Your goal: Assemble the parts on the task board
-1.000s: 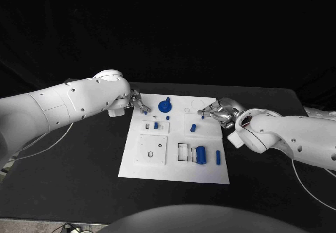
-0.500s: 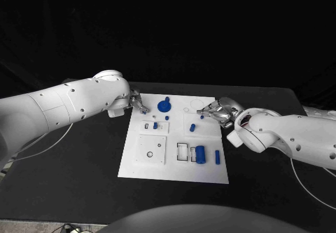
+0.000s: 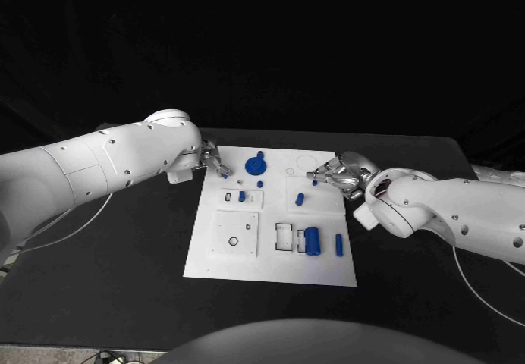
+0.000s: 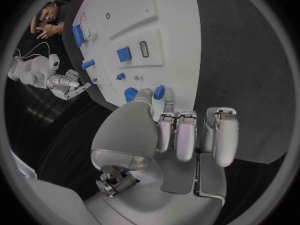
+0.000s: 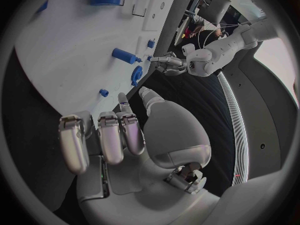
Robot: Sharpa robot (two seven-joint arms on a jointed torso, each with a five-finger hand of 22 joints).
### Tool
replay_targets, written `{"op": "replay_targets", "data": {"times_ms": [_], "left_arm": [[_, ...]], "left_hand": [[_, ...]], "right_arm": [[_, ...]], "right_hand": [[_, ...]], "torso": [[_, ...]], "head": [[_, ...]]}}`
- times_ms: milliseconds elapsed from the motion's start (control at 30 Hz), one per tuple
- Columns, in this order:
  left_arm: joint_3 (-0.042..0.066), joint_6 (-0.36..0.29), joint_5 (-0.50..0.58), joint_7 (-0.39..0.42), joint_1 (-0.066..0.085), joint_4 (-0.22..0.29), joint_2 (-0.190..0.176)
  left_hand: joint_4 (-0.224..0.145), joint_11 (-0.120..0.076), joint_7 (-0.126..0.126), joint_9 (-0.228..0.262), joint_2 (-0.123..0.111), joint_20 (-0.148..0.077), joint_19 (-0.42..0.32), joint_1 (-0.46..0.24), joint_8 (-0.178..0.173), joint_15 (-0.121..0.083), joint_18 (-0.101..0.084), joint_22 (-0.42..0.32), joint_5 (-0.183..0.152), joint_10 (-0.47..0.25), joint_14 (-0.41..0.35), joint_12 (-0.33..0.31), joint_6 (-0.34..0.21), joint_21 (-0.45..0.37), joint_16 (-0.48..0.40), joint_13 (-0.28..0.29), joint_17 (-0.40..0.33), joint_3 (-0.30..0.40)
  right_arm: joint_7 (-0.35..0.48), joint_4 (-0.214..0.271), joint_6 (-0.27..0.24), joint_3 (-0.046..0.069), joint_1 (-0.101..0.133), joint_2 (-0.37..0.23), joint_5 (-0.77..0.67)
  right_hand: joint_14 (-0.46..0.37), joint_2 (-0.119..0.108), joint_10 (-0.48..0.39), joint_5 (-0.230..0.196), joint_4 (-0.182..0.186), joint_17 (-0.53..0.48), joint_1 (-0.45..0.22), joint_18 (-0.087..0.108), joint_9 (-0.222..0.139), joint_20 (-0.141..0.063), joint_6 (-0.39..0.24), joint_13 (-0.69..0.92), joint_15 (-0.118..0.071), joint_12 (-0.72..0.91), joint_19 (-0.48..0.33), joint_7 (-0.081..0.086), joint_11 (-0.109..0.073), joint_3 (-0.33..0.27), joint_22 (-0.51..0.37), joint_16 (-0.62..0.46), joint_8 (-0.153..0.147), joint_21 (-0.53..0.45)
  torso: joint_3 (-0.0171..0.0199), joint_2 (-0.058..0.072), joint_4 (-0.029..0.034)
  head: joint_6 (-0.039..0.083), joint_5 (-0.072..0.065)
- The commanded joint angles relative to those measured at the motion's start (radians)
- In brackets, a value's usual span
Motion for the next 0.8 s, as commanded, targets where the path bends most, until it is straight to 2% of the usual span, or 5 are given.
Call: {"op": "replay_targets", "data": {"times_ms": [33,533,800], "left_arm": [[0.000,0.010,0.003,0.011,0.000,-0.001,0.004],[0.000,0.005,0.004,0.018,0.000,-0.008,0.005],[0.000,0.009,0.008,0.028,-0.001,-0.004,0.005]], "left_hand": [[-0.001,-0.002,0.000,-0.001,0.002,-0.002,0.105,0.010,-0.006,-0.002,-0.007,0.263,0.005,0.106,0.104,-0.005,0.004,0.002,0.003,0.263,0.263,0.006],[-0.002,-0.003,-0.001,-0.001,0.002,-0.002,0.105,0.014,-0.005,-0.002,-0.007,0.263,0.006,0.106,0.104,-0.005,0.005,0.002,0.003,0.263,0.263,0.008],[-0.002,-0.005,-0.003,0.004,0.026,-0.005,0.105,0.052,0.002,-0.005,-0.007,0.263,0.011,0.106,0.104,-0.005,0.001,0.002,0.003,0.263,0.263,0.041]], "right_arm": [[0.000,0.001,0.015,0.000,-0.001,0.001,-0.006],[-0.001,0.000,0.015,0.000,-0.001,0.002,-0.006],[-0.001,0.000,0.015,0.000,-0.001,0.002,-0.006]], "right_hand": [[0.106,0.000,0.106,0.005,-0.001,0.263,0.011,-0.007,0.001,0.008,-0.003,0.263,0.008,0.004,0.105,0.006,0.005,-0.007,0.263,0.004,0.006,0.004],[0.106,0.000,0.106,0.006,-0.001,0.263,0.011,-0.007,0.001,0.008,-0.003,0.263,0.008,0.004,0.105,0.006,0.005,-0.007,0.263,0.004,0.006,0.004],[0.106,0.000,0.106,0.006,-0.001,0.263,0.011,-0.007,0.001,0.008,-0.003,0.263,0.008,0.004,0.105,0.006,0.005,-0.007,0.263,0.004,0.006,0.004]], "torso": [[-0.0005,0.000,0.0000],[0.0000,0.000,0.0000],[0.0003,0.000,-0.0001]], "head": [[-0.002,-0.001],[-0.001,-0.002],[-0.001,-0.003]]}}
